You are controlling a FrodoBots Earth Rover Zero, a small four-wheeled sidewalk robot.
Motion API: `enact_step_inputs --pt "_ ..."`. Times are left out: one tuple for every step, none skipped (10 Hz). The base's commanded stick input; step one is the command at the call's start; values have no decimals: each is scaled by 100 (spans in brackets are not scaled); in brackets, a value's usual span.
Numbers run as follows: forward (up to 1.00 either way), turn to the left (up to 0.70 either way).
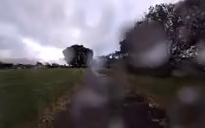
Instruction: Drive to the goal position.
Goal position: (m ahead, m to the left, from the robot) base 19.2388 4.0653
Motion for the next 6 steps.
enact_step_inputs --pt "70 0" --pt "70 0" --pt "70 0" --pt "70 0" --pt "70 0" --pt "70 0"
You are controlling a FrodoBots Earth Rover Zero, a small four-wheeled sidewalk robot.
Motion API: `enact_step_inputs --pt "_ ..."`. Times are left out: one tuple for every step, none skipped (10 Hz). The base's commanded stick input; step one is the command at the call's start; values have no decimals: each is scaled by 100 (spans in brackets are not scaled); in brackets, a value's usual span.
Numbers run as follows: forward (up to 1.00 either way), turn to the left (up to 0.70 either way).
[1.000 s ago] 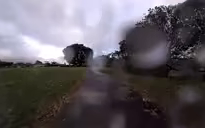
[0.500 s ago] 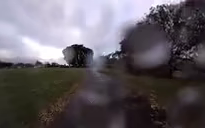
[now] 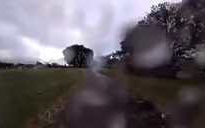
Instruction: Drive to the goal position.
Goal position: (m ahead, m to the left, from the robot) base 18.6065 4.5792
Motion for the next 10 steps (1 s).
enact_step_inputs --pt "70 0" --pt "70 0" --pt "70 0" --pt "70 0" --pt "70 0" --pt "70 0" --pt "70 0" --pt "70 0" --pt "70 0" --pt "70 0"
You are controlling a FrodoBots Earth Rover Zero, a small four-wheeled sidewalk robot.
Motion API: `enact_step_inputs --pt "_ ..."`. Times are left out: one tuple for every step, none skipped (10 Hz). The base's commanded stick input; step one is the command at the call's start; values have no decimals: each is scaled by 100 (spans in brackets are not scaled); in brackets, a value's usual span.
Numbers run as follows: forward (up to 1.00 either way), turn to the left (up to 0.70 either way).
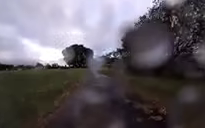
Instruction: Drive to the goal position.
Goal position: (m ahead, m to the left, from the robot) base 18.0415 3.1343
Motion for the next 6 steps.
enact_step_inputs --pt "70 0" --pt "70 0" --pt "70 1" --pt "70 7" --pt "70 13" --pt "70 14"
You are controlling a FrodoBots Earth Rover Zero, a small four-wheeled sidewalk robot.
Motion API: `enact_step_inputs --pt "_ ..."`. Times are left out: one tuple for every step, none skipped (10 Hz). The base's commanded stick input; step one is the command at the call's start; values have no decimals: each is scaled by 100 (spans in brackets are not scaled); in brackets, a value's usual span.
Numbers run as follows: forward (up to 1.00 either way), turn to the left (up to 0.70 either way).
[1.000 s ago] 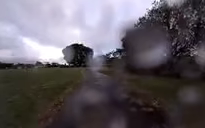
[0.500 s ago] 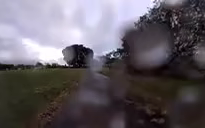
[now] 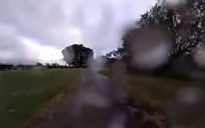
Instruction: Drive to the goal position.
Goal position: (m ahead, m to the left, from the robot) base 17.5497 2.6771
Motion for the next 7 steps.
enact_step_inputs --pt "70 14" --pt "70 14" --pt "70 14" --pt "70 0" --pt "70 0" --pt "70 0" --pt "70 0"
